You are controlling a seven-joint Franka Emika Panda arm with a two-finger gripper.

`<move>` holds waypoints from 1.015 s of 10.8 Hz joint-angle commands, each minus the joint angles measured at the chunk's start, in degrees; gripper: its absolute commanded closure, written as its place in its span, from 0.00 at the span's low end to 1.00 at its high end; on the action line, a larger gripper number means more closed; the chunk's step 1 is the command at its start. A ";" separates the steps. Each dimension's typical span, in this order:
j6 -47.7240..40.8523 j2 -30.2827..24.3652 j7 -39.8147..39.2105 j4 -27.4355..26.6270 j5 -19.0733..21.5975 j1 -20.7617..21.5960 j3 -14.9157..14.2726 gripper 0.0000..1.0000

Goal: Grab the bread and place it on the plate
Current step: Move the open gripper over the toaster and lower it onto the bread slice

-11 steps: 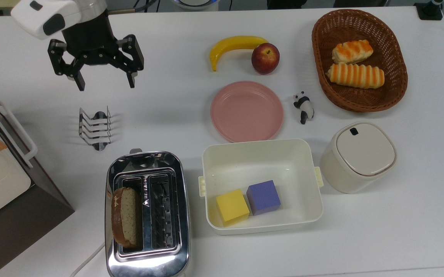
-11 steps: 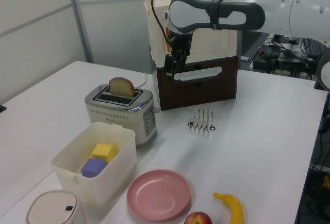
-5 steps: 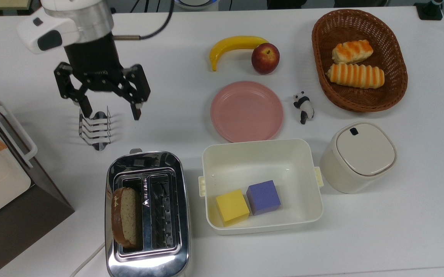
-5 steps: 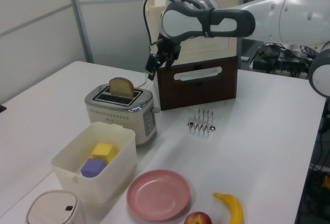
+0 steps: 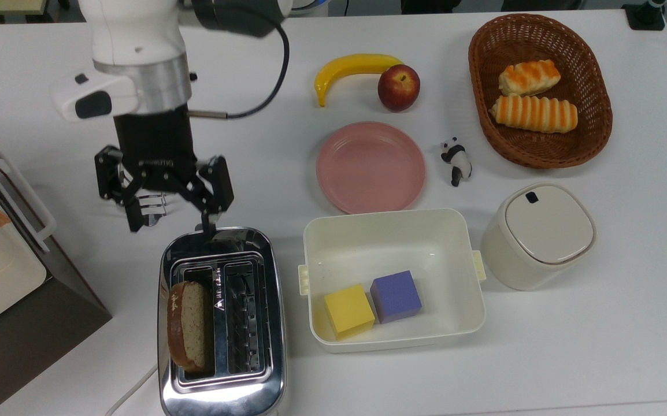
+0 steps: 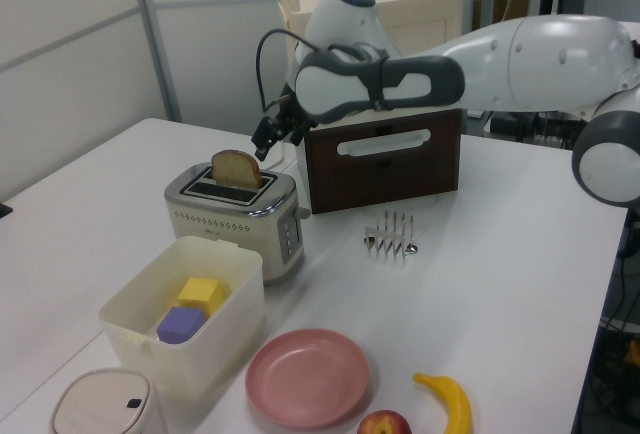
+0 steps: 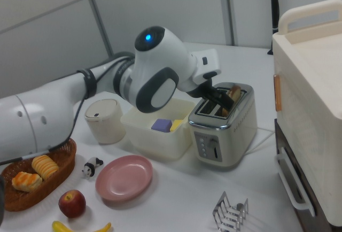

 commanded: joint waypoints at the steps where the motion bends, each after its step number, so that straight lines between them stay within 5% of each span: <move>1: 11.15 3.17 0.23 -0.84 0.79 0.24 1.04 0.00; 5: 20.14 7.31 0.32 -0.84 0.70 0.16 3.06 0.00; 6: 20.33 7.32 0.32 -0.84 0.70 0.16 3.15 0.21; 7: 20.33 7.32 0.67 -0.84 0.79 0.16 3.15 0.53; 8: 20.33 7.32 0.76 -0.84 0.79 0.07 3.15 0.66; 11: 20.33 6.97 1.63 -0.75 1.05 0.07 3.15 0.69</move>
